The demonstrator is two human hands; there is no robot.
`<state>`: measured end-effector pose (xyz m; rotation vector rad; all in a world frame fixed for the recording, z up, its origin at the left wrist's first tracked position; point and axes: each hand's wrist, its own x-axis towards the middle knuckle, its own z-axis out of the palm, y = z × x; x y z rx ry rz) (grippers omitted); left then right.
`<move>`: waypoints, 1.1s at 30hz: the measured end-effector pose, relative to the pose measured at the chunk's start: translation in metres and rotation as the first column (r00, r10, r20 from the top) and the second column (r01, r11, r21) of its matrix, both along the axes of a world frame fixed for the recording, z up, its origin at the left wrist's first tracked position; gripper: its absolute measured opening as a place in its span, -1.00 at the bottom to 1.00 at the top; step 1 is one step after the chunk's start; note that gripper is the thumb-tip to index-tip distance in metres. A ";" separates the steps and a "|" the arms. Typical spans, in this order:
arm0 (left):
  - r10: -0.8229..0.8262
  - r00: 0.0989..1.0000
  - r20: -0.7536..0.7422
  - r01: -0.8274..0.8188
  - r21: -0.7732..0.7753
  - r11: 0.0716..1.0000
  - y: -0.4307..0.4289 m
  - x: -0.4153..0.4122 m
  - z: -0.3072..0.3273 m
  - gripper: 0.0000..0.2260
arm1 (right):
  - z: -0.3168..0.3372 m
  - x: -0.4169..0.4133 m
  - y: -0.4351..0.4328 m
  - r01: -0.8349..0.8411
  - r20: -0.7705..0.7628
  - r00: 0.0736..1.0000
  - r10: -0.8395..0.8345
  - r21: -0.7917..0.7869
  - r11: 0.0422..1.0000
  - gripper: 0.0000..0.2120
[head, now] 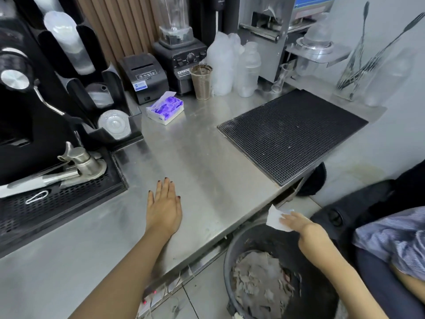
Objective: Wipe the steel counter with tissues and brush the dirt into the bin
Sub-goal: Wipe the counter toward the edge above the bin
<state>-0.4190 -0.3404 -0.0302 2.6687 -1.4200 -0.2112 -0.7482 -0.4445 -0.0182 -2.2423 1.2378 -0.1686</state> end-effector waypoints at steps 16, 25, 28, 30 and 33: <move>0.008 1.000 -0.017 -0.009 -0.043 0.999 0.034 -0.020 -0.001 -0.55 | 0.033 0.196 -0.044 -0.240 -0.002 0.971 0.240 -0.035 0.970 -0.54; 0.018 1.000 -0.009 -0.018 -0.060 0.998 0.042 -0.020 -0.004 -0.54 | 0.010 0.125 0.005 -0.342 0.002 0.939 0.343 -0.069 0.937 -0.49; 0.018 1.000 -0.002 -0.018 -0.061 0.998 0.042 -0.020 -0.005 -0.54 | -0.002 0.077 0.000 -0.351 -0.048 0.936 0.348 -0.079 0.933 -0.41; 0.021 1.000 -0.001 -0.021 -0.064 0.998 0.042 -0.020 -0.006 -0.54 | -0.005 0.053 -0.006 -0.320 -0.123 0.942 0.312 -0.047 0.946 -0.34; 0.022 1.000 0.003 -0.021 -0.062 0.998 0.042 -0.021 -0.006 -0.54 | 0.007 0.043 -0.001 -0.098 -0.036 0.995 0.096 -0.074 0.992 -0.41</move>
